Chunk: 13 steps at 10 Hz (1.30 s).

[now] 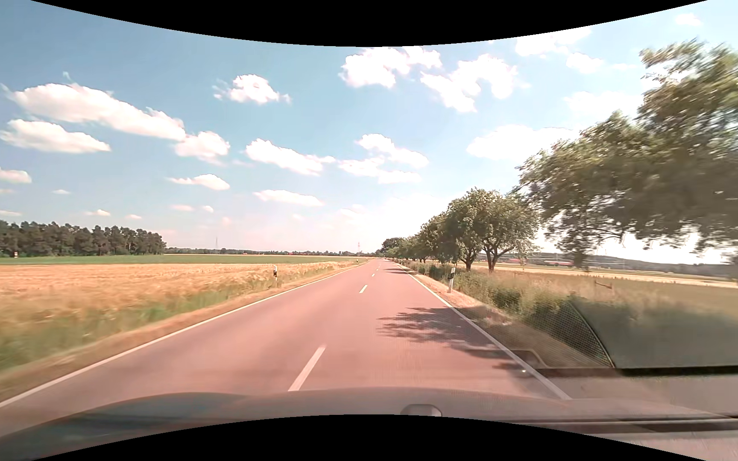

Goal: Follow the waypoints while adhering to traffic rules and regulations

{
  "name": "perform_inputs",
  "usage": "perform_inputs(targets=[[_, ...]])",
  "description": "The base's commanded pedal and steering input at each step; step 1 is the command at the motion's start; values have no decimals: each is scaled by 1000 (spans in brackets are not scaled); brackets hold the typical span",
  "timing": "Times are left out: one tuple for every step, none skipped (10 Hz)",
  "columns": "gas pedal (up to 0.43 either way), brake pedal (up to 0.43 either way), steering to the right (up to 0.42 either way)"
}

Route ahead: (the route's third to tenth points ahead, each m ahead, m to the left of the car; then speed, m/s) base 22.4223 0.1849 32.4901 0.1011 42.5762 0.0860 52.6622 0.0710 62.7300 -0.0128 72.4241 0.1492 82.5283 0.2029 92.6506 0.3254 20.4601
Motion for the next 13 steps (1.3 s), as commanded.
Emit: perform_inputs(targets=[[197, 0, 1], [197, 0, 1], [197, 0, 1], [197, 0, 1], [197, 0, 0], [197, 0, 0], [197, 0, 0], [197, 0, -1], [197, 0, -1], [197, 0, -1], [197, 0, -2], [197, 0, -2], [197, 0, -2]])
